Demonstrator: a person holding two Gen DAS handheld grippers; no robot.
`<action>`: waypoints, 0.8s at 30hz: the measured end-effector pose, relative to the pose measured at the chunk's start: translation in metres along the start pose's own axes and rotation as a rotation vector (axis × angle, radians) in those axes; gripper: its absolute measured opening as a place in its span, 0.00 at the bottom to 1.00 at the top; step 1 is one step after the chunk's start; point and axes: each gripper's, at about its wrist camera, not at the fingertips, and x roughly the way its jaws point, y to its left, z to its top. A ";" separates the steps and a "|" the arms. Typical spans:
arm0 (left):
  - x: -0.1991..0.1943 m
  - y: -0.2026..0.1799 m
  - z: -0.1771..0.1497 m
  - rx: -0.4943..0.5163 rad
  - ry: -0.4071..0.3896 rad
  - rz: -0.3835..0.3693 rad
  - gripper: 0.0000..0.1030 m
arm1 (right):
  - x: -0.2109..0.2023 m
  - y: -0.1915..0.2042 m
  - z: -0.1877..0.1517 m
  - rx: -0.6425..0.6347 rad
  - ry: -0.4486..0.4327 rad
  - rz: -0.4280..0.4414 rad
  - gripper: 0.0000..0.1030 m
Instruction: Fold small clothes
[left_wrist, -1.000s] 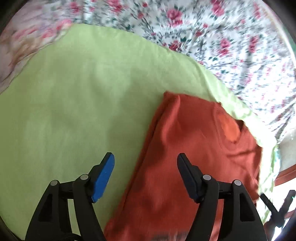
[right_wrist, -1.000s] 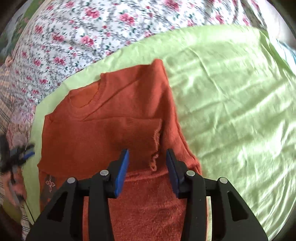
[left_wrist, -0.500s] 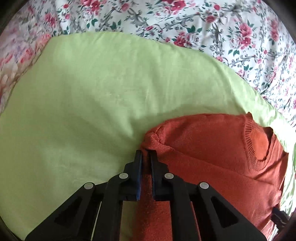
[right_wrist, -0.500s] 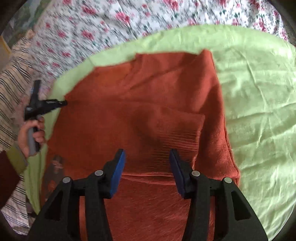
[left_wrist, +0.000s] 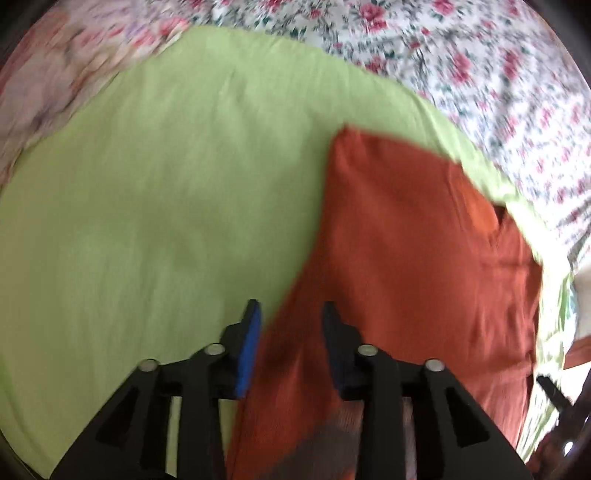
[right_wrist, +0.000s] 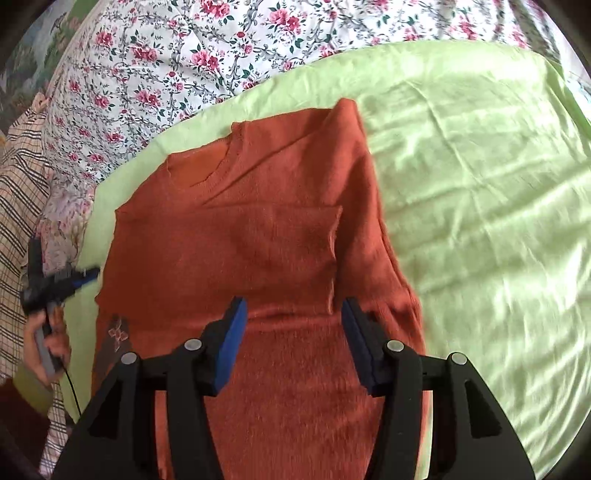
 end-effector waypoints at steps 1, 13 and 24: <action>-0.005 0.003 -0.012 -0.003 0.009 -0.004 0.41 | -0.004 0.000 -0.007 0.003 0.002 0.003 0.53; -0.058 0.047 -0.165 -0.042 0.074 -0.028 0.53 | -0.060 -0.004 -0.087 -0.010 0.019 0.004 0.60; -0.075 0.060 -0.238 0.055 0.158 -0.109 0.66 | -0.107 -0.053 -0.155 0.075 0.050 0.027 0.60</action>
